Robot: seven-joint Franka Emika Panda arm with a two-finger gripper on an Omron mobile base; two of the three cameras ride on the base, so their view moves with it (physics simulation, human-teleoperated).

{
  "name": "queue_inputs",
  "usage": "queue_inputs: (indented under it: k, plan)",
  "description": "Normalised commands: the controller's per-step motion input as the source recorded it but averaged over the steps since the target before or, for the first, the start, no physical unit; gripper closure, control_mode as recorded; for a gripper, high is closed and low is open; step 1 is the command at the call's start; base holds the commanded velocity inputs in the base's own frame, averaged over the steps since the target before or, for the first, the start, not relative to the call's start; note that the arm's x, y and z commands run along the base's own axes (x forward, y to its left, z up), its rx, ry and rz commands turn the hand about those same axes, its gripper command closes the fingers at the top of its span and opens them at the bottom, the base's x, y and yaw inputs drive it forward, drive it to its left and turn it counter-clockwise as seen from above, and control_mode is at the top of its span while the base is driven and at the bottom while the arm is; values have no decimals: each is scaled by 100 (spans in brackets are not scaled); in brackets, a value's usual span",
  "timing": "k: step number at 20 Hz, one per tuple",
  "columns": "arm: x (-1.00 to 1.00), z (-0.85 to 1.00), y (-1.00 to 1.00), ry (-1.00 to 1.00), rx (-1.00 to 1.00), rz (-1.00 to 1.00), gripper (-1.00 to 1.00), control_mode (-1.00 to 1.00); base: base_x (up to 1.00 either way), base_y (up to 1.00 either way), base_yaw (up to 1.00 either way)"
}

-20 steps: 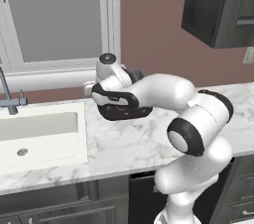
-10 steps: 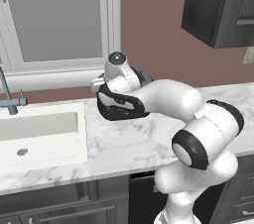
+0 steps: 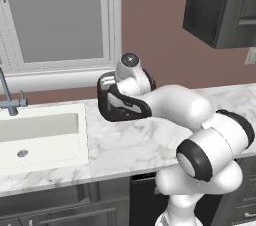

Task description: Start the toaster. Once the lever pops up, take the bread to the plate on the dining counter.

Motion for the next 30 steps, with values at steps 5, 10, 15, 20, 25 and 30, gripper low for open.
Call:
queue_inputs:
  k: [5,10,15,20,25,30]
  plan:
    - [0,28,-20,0,0,0,-100,-100,0,0,0]
    - [0,8,-16,0,0,0,-100,-100,0,0,0]
    - [0,0,-25,0,2,0,-100,-100,0,0,0]
    - [2,0,-14,0,5,0,-100,-100,0,0,0]
    - [5,-1,0,0,1,0,-100,-100,0,0,0]
    - [6,-4,0,0,0,0,-100,-100,0,0,0]
